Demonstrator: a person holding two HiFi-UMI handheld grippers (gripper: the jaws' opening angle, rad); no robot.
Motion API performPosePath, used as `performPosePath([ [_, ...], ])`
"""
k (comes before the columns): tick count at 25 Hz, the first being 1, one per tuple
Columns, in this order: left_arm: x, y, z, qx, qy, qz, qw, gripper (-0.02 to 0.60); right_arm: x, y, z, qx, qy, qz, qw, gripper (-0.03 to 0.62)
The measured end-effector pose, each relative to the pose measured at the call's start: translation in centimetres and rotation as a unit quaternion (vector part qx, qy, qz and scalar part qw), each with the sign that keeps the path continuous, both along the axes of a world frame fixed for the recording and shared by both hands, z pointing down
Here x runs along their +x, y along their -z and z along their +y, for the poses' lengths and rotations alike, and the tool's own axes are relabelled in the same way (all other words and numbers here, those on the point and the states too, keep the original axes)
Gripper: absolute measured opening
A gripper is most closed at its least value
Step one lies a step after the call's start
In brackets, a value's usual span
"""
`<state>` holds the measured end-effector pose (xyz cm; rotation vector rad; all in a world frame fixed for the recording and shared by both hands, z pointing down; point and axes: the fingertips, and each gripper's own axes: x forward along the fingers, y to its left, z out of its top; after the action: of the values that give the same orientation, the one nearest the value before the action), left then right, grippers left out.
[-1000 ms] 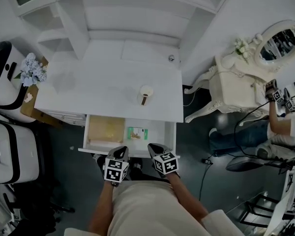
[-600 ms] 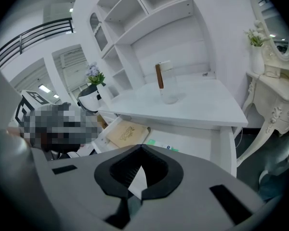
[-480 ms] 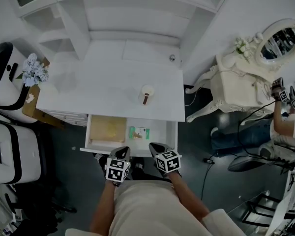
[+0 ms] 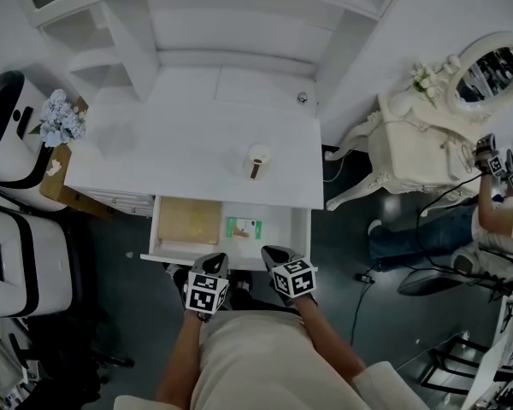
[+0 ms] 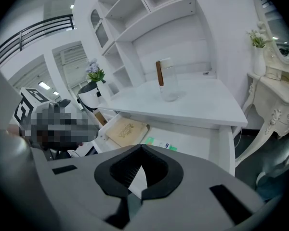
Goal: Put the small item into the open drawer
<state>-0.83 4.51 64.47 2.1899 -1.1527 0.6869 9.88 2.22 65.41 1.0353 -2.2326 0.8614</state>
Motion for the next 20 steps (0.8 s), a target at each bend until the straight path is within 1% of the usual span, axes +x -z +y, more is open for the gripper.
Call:
performPosePath([
  [9,-0.2,-0.2,0.2,-0.004,0.002,-0.003,1.0,0.017,0.2,0.0,-0.1,0.0,0.0,0.001,1.0,0.025],
  [20,-0.3,-0.5,0.5,-0.004,0.0,-0.005,1.0,0.017,1.0,-0.2,-0.1,0.004,-0.015,0.008,1.0,0.025],
])
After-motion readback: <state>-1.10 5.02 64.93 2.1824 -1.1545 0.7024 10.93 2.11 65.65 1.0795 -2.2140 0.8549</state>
